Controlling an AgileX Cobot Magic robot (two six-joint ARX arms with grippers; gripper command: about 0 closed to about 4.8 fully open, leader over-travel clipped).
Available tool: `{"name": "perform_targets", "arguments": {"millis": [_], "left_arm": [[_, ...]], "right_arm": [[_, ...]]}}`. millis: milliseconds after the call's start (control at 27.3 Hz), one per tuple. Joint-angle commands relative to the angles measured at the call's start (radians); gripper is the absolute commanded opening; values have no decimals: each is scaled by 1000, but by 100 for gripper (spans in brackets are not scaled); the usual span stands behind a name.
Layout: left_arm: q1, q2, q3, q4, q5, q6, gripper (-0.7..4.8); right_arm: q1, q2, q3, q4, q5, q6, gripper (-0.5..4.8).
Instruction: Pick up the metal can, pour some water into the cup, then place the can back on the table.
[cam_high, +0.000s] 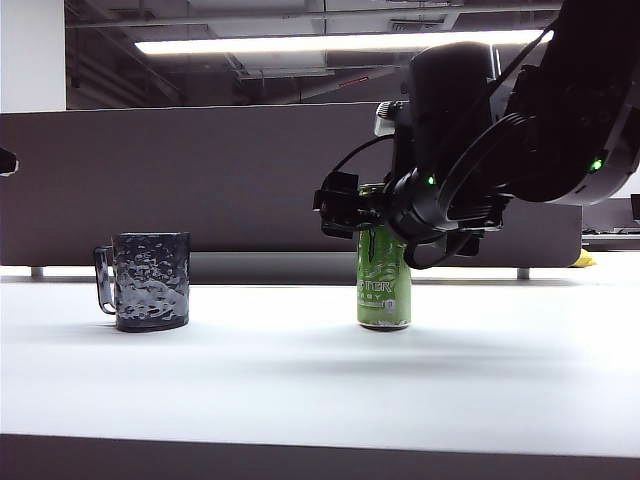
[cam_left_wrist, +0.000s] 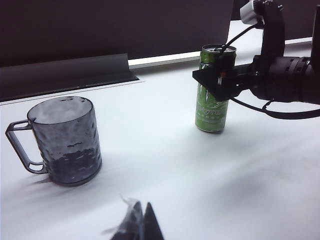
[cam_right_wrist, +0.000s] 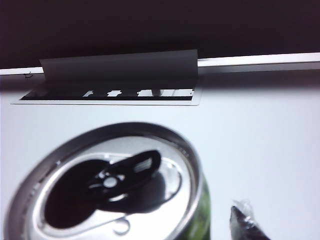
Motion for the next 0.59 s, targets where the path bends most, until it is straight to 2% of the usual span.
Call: {"name": "perform_targets", "arguments": {"millis": [37,147,183,220,587], "left_arm": [[-1,1,1,13,3,0,-5],[-1,1,1,13,3,0,-5],[-1,1,1,13,3,0,-5],[-1,1,1,13,3,0,-5],[-1,1,1,13,3,0,-5]], "right_arm": [[0,-4,2,10,-5,-4,460],[0,-4,2,10,-5,-6,453],[0,-4,2,10,-5,-8,378],[0,-4,2,10,-5,-10,356],[0,-4,2,10,-5,-11,357]]}}
